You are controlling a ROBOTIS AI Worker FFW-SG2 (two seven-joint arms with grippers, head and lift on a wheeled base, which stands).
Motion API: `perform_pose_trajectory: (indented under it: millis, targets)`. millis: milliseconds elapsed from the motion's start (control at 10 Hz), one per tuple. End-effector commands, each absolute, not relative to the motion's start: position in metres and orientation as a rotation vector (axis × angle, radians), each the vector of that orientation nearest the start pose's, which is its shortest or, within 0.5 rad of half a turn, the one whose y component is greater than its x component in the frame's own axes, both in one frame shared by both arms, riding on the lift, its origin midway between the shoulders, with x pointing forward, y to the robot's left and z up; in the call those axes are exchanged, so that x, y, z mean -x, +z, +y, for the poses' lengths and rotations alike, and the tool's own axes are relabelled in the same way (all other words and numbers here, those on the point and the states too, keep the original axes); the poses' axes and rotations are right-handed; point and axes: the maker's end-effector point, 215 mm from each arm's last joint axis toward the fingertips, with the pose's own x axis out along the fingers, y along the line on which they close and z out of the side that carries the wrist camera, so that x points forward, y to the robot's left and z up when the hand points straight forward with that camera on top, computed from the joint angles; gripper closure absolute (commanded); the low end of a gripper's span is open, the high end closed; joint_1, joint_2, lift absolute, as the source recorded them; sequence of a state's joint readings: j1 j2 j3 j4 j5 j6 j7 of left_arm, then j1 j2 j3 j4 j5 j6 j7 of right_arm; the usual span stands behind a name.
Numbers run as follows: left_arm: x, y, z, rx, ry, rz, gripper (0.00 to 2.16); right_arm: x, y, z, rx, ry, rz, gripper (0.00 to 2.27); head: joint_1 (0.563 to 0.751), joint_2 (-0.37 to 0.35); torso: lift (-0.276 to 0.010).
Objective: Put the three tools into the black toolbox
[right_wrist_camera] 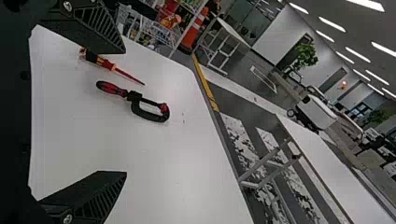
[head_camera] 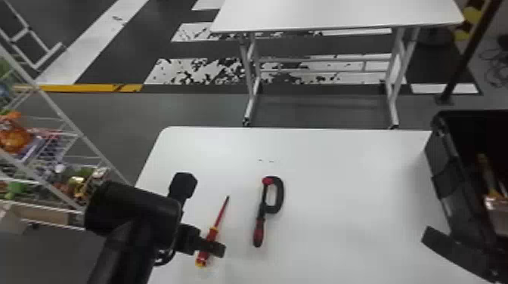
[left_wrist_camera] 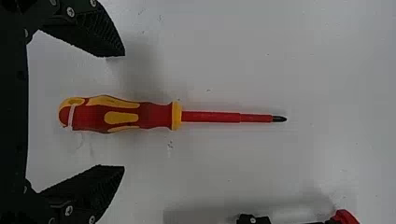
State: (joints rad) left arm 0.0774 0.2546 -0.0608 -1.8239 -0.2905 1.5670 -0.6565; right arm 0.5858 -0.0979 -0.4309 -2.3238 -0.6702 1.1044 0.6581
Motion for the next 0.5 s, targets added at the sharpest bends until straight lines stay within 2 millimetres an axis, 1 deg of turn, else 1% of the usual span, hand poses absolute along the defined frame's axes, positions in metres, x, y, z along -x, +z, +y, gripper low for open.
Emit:
perform_pose_trajectory:
  millis: [0,200,400]
  targets:
    - [-0.3242,-0.5788,0.2937,-0.012,-0.198,1.418,0.15,-0.3083,-0.3899,-0.1917,-0.657,0.602,0.662,0.08,0.695,0.202,-0.051]
    - [-0.3246,-0.5845,0.2875,-0.018,-0.206,1.435,0.16,-0.3085,-0.3889,-0.1957,-0.672,0.597,0.656,0.08,0.695,0.187,-0.051]
    - [-0.3239,-0.5886,0.2857,-0.029,-0.206,1.448,0.16,-0.3097,-0.3879,-0.1985,-0.674,0.593,0.648,0.08,0.695,0.172,-0.051]
